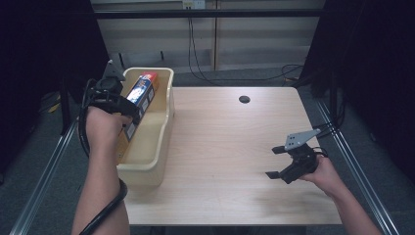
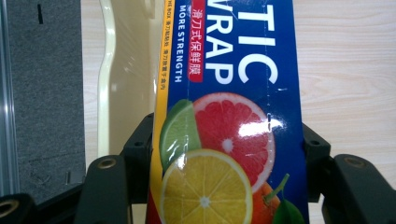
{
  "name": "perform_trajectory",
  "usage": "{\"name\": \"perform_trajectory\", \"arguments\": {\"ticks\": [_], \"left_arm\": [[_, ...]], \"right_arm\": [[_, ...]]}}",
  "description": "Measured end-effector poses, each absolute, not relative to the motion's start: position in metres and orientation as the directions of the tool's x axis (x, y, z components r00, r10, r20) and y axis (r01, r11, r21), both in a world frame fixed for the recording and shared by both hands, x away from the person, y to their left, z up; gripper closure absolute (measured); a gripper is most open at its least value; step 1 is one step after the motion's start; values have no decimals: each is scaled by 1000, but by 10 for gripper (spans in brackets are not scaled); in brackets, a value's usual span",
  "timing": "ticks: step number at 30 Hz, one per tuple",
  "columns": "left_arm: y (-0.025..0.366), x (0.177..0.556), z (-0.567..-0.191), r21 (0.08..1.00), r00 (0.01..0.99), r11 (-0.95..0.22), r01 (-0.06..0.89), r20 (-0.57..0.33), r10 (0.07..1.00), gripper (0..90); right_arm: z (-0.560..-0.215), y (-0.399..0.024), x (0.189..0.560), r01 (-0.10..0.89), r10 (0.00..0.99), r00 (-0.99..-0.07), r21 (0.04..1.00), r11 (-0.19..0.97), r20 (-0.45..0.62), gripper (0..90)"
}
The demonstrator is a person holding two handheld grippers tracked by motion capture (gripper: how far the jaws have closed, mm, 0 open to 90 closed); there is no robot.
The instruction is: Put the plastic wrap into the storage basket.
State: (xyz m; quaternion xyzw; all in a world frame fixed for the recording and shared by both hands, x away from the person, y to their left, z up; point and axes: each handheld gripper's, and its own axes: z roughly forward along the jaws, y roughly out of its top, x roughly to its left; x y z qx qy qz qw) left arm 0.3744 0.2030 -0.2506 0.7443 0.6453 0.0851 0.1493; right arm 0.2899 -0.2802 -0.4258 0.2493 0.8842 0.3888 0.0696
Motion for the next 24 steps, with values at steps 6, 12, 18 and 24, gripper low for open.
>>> {"name": "perform_trajectory", "arguments": {"ticks": [6, 12, 18, 24], "left_arm": [[203, 376, -261, 318, 150, -120, 940, -71, 986, 405], [206, 376, -270, 310, 146, -113, 944, -86, 986, 404], [208, 376, -278, 294, 138, -103, 950, -100, 985, 403], [209, 375, -289, 274, 113, -76, 959, -122, 986, 401]], "right_arm": [[-427, -280, 290, 388, 494, -867, 719, 576, 72, 64], [-426, -281, 290, 390, 494, -866, 721, 572, 76, 64], [-425, -282, 290, 389, 496, -865, 722, 572, 73, 64], [-425, -282, 290, 386, 497, -865, 727, 568, 71, 64]]}}
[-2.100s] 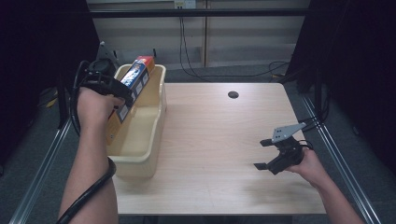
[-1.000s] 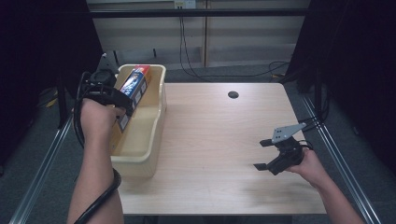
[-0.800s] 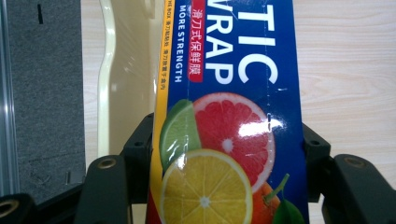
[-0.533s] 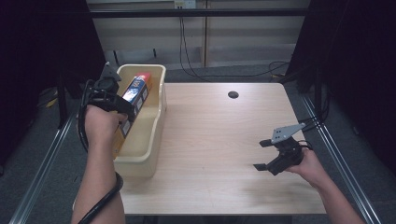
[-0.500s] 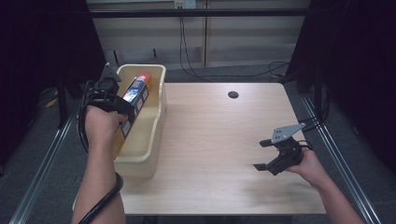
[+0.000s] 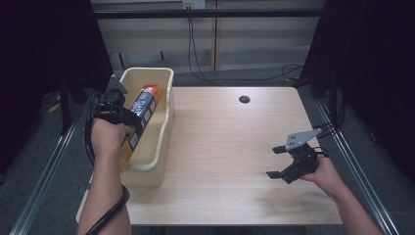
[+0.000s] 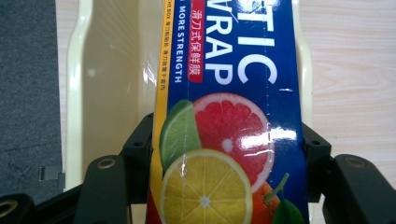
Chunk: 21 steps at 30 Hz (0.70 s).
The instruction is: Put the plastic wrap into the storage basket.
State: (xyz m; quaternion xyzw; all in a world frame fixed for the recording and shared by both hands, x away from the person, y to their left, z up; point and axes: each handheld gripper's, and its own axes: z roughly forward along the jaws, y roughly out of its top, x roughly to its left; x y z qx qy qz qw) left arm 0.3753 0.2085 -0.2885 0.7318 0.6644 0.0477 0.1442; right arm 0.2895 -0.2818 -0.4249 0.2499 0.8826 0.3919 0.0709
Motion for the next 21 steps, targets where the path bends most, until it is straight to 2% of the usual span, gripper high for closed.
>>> {"name": "perform_trajectory", "arguments": {"ticks": [21], "left_arm": [[212, 371, -314, 210, 106, -69, 975, -168, 980, 395]], "right_arm": [[-425, -281, 289, 386, 494, -867, 723, 574, 71, 65]]}}
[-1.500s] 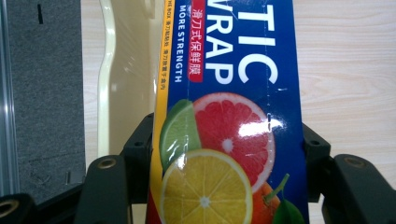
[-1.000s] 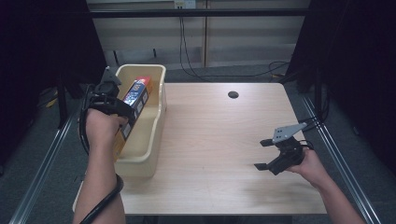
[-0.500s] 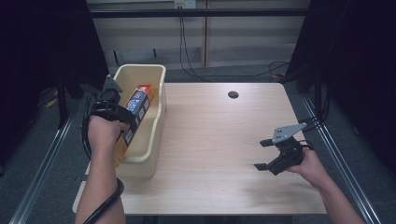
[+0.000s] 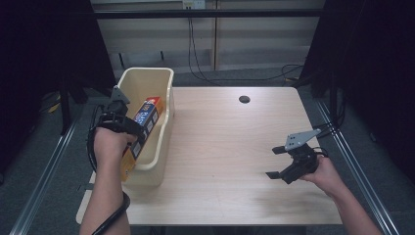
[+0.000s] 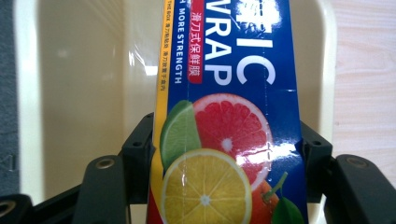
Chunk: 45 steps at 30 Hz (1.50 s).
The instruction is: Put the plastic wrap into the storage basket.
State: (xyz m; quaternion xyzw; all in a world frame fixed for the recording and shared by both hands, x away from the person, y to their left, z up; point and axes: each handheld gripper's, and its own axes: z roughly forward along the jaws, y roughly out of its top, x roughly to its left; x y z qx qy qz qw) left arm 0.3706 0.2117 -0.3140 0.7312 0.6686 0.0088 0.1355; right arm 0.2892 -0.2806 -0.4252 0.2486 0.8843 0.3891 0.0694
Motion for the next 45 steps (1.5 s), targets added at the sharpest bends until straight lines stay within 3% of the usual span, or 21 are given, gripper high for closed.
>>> {"name": "perform_trajectory", "arguments": {"ticks": [7, 8, 10, 30, 45], "left_arm": [[210, 370, -307, 237, 116, -72, 969, -175, 978, 377], [209, 370, -301, 274, 121, -73, 959, -165, 979, 378], [205, 370, -294, 278, 146, -87, 957, -200, 969, 422], [175, 380, -280, 364, 242, -167, 916, -171, 955, 200], [129, 384, -281, 400, 380, -285, 871, -181, 907, 133]], "right_arm": [[-425, -280, 289, 388, 494, -866, 722, 573, 74, 65], [-425, -280, 289, 385, 494, -867, 722, 575, 69, 65], [-426, -279, 289, 385, 493, -867, 719, 578, 68, 65], [-427, -279, 288, 390, 495, -866, 716, 579, 71, 65], [-427, -281, 287, 388, 499, -864, 721, 574, 67, 66]]}}
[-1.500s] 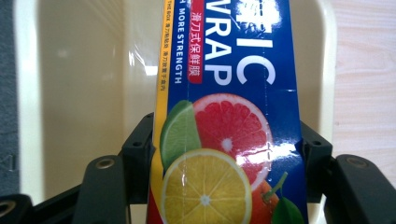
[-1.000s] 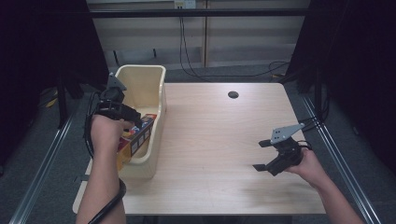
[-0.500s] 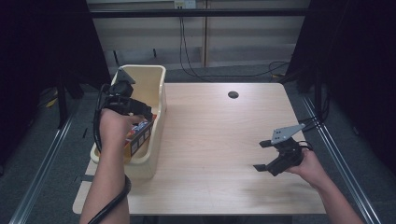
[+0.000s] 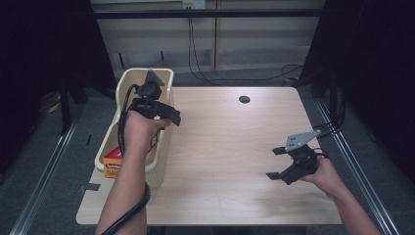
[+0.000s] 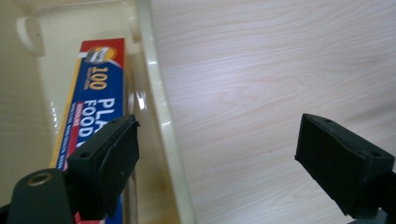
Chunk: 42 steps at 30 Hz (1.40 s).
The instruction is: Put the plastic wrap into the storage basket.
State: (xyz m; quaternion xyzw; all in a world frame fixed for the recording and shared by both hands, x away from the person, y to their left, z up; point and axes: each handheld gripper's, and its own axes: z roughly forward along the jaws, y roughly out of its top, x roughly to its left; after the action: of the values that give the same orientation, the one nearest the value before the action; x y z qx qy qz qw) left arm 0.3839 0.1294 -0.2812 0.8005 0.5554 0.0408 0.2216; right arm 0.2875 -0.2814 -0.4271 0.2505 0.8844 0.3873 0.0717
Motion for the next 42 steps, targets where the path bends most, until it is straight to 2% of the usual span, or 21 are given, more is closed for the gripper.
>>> {"name": "perform_trajectory", "arguments": {"ticks": [15, 42], "left_arm": [[98, 385, -286, 430, 454, -345, 834, -182, 872, 81], [59, 385, -308, 445, 536, -407, 798, -216, 816, 75]], "right_arm": [[-429, -282, 288, 391, 500, -863, 718, 575, 70, 66], [-433, -285, 288, 394, 512, -857, 715, 577, 59, 67]]}}
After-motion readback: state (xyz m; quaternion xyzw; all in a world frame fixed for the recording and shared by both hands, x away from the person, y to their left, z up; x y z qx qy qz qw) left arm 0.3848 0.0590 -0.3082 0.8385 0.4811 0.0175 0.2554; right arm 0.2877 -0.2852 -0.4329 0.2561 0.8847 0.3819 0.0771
